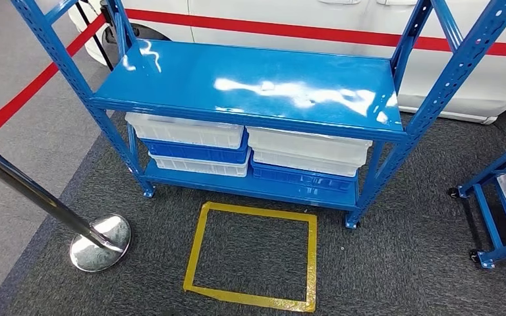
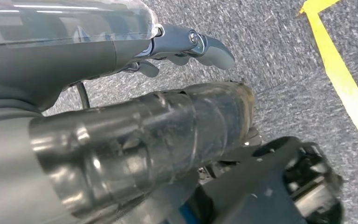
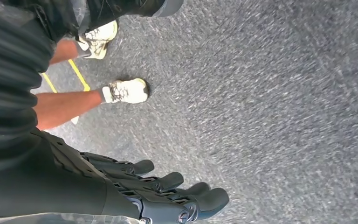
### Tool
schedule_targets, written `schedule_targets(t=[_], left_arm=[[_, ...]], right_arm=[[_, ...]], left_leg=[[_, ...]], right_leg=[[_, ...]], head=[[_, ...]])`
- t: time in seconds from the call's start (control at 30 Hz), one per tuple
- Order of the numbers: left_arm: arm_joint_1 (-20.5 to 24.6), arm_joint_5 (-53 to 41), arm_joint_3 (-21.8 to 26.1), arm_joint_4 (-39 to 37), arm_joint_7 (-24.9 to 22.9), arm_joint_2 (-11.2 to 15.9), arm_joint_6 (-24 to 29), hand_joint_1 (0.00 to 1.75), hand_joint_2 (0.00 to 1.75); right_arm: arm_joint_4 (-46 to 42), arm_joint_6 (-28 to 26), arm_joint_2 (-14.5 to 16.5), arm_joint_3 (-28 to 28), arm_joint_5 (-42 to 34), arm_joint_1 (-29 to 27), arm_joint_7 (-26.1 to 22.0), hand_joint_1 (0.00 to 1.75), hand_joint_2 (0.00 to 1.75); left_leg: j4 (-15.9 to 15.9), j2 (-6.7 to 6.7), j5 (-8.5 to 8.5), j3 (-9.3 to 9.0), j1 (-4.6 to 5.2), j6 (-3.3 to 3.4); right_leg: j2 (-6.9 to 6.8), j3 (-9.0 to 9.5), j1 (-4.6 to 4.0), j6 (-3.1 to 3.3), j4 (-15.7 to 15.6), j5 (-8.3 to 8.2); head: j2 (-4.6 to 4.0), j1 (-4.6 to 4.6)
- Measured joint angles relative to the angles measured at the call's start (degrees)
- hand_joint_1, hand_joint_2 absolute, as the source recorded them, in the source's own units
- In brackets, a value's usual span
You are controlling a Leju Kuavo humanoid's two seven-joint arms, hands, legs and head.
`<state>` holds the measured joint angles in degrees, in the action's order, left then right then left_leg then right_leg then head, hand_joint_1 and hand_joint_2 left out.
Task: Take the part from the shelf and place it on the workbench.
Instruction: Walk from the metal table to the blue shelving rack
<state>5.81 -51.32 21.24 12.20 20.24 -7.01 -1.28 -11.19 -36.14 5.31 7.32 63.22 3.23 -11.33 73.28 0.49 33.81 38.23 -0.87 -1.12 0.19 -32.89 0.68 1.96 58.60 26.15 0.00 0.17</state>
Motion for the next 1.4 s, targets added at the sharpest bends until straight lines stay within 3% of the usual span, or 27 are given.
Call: schedule_targets(t=[0.1, 0.13, 0.23, 0.3, 0.33, 0.4, 0.43, 0.47, 0.5, 0.53, 0.57, 0.63, 0.67, 0.8, 0.87, 0.93, 0.97, 1.0, 1.03, 1.1, 1.17, 1.3, 1.33, 1.4], left_arm=[[0.1, 0.0, 0.0, 0.0, 0.0, 0.1, 0.1, 0.00, 0.00], [0.1, 0.0, 0.0, 0.0, 0.0, 0.1, 0.1, 0.00, 0.44], [0.2, 0.0, 0.0, 0.0, 0.0, 0.1, 0.1, 0.00, 1.75], [0.2, 0.1, 0.0, 0.0, 0.0, 0.1, 0.1, 0.00, 1.75], [0.2, 0.1, 0.0, 0.0, 0.0, 0.0, 0.1, 0.00, 1.75], [0.2, 0.1, 0.0, 0.0, -0.1, 0.0, 0.2, 0.00, 1.75], [0.2, 0.0, 0.0, 0.0, -0.1, 0.0, 0.2, 0.00, 1.75], [0.2, 0.0, 0.0, 0.0, -0.2, 0.0, 0.2, 0.00, 1.75], [0.2, 0.0, 0.0, 0.0, -0.2, 0.0, 0.2, 0.00, 1.75], [0.1, 0.0, 0.0, 0.0, -0.2, 0.0, 0.2, 0.00, 1.75], [0.1, 0.0, 0.0, 0.0, -0.2, 0.0, 0.2, 0.00, 1.75], [0.2, 0.0, 0.0, 0.0, -0.2, 0.0, 0.2, 0.00, 1.75], [0.2, 0.0, 0.0, 0.0, -0.3, 0.0, 0.2, 0.00, 1.75], [0.2, 0.1, 0.0, 0.0, -0.4, 0.0, 0.3, 0.00, 1.75], [0.2, 0.1, 0.1, 0.0, -0.5, 0.0, 0.3, 0.00, 1.75], [0.1, 0.1, 0.1, 0.0, -0.6, 0.0, 0.4, 0.00, 1.75], [0.1, 0.1, 0.1, 0.0, -0.7, 0.0, 0.5, 0.00, 1.75], [0.0, 0.1, 0.1, 0.0, -0.7, 0.0, 0.5, 0.00, 1.75], [0.0, 0.1, 0.1, 0.0, -0.8, 0.0, 0.6, 0.00, 1.75], [0.1, 0.1, 0.1, 0.0, -0.9, 0.0, 0.8, 0.00, 1.75], [0.2, 0.0, 0.1, 0.0, -1.0, 0.0, 0.9, 0.00, 1.75], [0.2, -0.1, 0.1, 0.0, -1.0, 0.0, 1.0, 0.00, 1.75], [0.2, -0.1, 0.1, 0.0, -1.0, -0.1, 1.0, 0.00, 1.75], [0.2, -0.1, 0.2, 0.0, -1.0, -0.1, 1.0, 0.00, 1.75]], right_arm=[[0.0, -0.4, 0.0, 0.0, -0.1, 0.0, -0.3, 0.00, 0.44], [0.0, -0.4, 0.0, 0.0, -0.2, 0.1, -0.3, 0.00, 0.44], [0.0, -0.3, 0.0, 0.0, -0.5, 0.1, -0.2, 0.00, 1.75], [0.0, -0.2, 0.0, 0.1, -0.7, 0.1, -0.3, 0.00, 1.75], [0.0, -0.1, 0.0, 0.2, -0.9, 0.2, -0.4, 0.00, 1.75], [0.0, 0.3, 0.0, 0.4, -1.3, 0.2, -0.5, 0.00, 1.75], [0.0, 0.5, 0.0, 0.6, -1.4, 0.1, -0.5, 0.00, 1.75], [0.0, 0.6, 0.0, 0.7, -1.5, 0.1, -0.5, 0.00, 1.75], [0.0, 0.7, 0.0, 0.8, -1.5, 0.0, -0.5, 0.00, 1.75], [0.0, 0.7, 0.0, 0.9, -1.6, 0.0, -0.5, 0.00, 1.75], [0.0, 0.7, 0.0, 1.0, -1.6, 0.0, -0.5, 0.00, 1.75], [0.0, 0.7, 0.0, 1.0, -1.7, 0.2, -0.4, 0.00, 1.75], [0.0, 0.8, 0.0, 1.0, -1.8, 0.2, -0.4, 0.00, 1.75], [0.0, 0.9, 0.0, 1.1, -2.1, 0.2, -0.2, 0.00, 1.75], [0.0, 0.9, 0.0, 1.2, -2.2, 0.3, -0.2, 0.00, 1.75], [0.0, 1.0, 0.1, 1.3, -2.2, 0.3, -0.2, 0.00, 1.75], [0.0, 1.1, 0.1, 1.3, -2.3, 0.3, -0.2, 0.00, 1.75], [0.0, 1.2, 0.1, 1.4, -2.4, 0.2, -0.2, 0.00, 1.75], [0.0, 1.4, 0.1, 1.6, -2.6, 0.2, -0.2, 0.00, 1.75], [0.0, 1.5, 0.1, 1.8, -2.8, 0.3, -0.1, 0.00, 1.75], [0.0, 1.6, 0.2, 1.9, -3.0, 0.3, -0.1, 0.00, 1.75], [0.0, 1.8, 0.3, 2.2, -3.2, 0.3, -0.1, 0.00, 1.75], [0.0, 1.8, 0.3, 2.3, -3.2, 0.3, 0.0, 0.00, 1.75], [0.0, 1.8, 0.3, 2.4, -3.3, 0.3, 0.0, 0.00, 1.75]], left_leg=[[-11.1, -0.09, -5.68, -5.08, 0.17, 0.75], [-13.8, -0.12, -6.54, -6.30, 0.29, 1.04], [-15.6, -0.19, -6.80, -6.91, 0.47, 1.82], [-16.1, -0.08, -7.24, -7.17, 0.20, 2.56], [-16.4, -0.01, -7.46, -7.27, 0.02, 2.91], [-16.4, 0.12, -7.58, -7.17, 0.05, 3.26], [-16.4, 0.15, -7.57, -7.12, 0.09, 3.30], [-16.4, 0.16, -7.54, -7.10, 0.12, 3.30], [-16.3, 0.14, -7.49, -7.11, 0.12, 3.26], [-16.2, 0.12, -7.42, -7.17, 0.12, 3.20], [-16.1, 0.09, -7.30, -7.26, 0.11, 3.08], [-15.8, 0.08, -6.98, -7.28, 0.35, 2.59], [-15.7, 0.08, -6.85, -7.25, 0.46, 2.30], [-14.9, 0.07, -6.06, -6.93, 0.36, 1.07], [-10.0, -0.02, -3.10, -4.75, 0.18, 0.60], [-2.4, -0.05, 0.36, -1.07, 0.17, 0.26], [0.2, -0.05, 0.95, 0.23, 0.16, 0.16], [0.6, -0.05, 0.37, 0.53, 0.16, 0.14], [-1.3, -0.04, -1.21, -0.27, 0.16, 0.22], [-9.2, -0.07, -5.09, -4.04, 0.21, 0.69], [-14.7, -0.10, -6.79, -6.52, 0.45, 1.24], [-15.9, -0.08, -7.28, -6.92, 0.40, 2.37], [-16.2, -0.03, -7.51, -7.01, 0.24, 2.75], [-16.4, 0.06, -7.72, -6.98, 0.16, 3.23]], right_leg=[[0.31, 0.22, -0.12, -0.34, 0.2, 0.21], [0.35, 0.23, -0.20, -0.60, 0.3, 0.27], [0.35, 0.26, -0.33, -1.63, 0.1, 0.21], [0.25, -0.06, -0.28, -2.23, 1.2, 1.13], [0.19, -0.90, -0.25, -2.45, 3.1, 2.47], [0.12, -4.11, -0.02, -2.77, 9.9, 6.22], [0.11, -5.74, 0.07, -2.94, 13.3, 7.53], [0.10, -6.71, 0.13, -3.07, 15.3, 7.82], [0.08, -6.69, 0.17, -3.13, 15.1, 6.99], [0.04, -5.57, 0.20, -3.09, 12.8, 5.25], [-0.05, -3.67, 0.23, -2.96, 8.9, 3.12], [-0.24, -0.53, 0.02, -2.48, 2.3, 0.66], [-0.27, 0.14, -0.12, -2.21, 0.7, 0.34], [-0.19, 0.25, -0.12, -0.87, -0.1, 0.16], [-0.24, 0.41, 0.06, -0.16, -0.5, -0.07], [-0.23, 0.37, 0.00, 0.10, -0.5, -0.05], [-0.21, 0.36, -0.03, 0.13, -0.4, -0.02], [-0.16, 0.37, -0.04, 0.12, -0.3, 0.02], [-0.08, 0.40, -0.04, 0.07, -0.3, 0.07], [0.09, 0.52, -0.09, -0.19, -0.1, 0.26], [0.15, 0.56, -0.26, -0.70, 0.1, 0.44], [0.08, 0.53, -0.31, -2.02, 0.5, 0.86], [0.06, -0.03, -0.31, -2.29, 1.8, 1.87], [0.02, -2.83, -0.20, -2.73, 7.9, 5.54]], head=[[0.00, 0.00], [0.00, 0.01], [0.00, 0.02], [0.00, 0.05], [0.00, 0.07], [0.00, 0.10], [0.00, 0.08], [0.00, 0.08], [0.00, 0.08], [0.00, 0.08], [0.00, 0.09], [0.00, 0.08], [0.00, 0.07], [0.00, 0.04], [0.00, 0.02], [0.00, 0.00], [0.00, 0.00], [0.00, -0.01], [0.00, -0.01], [0.00, 0.00], [0.00, 0.01], [0.00, 0.03], [0.00, 0.03], [0.00, 0.07]])
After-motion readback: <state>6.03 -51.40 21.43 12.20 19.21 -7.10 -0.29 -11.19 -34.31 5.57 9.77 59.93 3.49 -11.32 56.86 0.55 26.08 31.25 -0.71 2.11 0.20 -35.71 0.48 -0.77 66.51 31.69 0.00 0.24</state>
